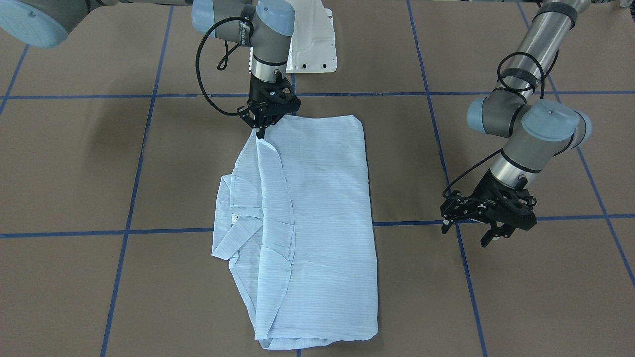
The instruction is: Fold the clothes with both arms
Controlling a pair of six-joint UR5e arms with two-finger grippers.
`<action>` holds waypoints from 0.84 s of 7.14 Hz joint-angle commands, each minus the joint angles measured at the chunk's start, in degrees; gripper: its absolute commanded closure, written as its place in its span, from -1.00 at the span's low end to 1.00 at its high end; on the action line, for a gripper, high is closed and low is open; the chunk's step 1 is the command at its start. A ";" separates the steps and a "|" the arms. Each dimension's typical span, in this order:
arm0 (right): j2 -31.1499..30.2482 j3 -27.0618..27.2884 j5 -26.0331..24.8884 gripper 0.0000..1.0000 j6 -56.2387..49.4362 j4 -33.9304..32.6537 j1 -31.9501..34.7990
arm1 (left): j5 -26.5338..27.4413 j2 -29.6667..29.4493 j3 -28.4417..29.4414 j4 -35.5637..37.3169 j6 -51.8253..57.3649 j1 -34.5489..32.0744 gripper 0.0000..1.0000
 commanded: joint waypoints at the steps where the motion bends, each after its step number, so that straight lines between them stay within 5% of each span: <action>1: -6.46 6.28 0.07 1.00 0.91 -0.07 0.90 | 0.02 -0.05 0.00 0.00 0.00 0.06 -1.00; 2: -9.55 7.62 -0.02 1.00 2.23 -0.07 0.99 | 0.02 -0.05 0.00 0.00 0.00 0.06 -1.00; 3: -11.15 7.46 0.07 0.55 7.02 0.36 0.73 | 0.02 0.04 0.00 0.00 0.00 0.06 -1.00; 4: -10.99 7.54 -0.10 -0.98 12.03 0.45 -0.05 | 0.02 0.04 0.00 0.00 0.00 0.06 -1.00; 6: -9.24 7.37 0.07 -1.00 17.70 1.15 1.07 | -0.06 0.04 0.00 0.00 0.00 0.06 -1.00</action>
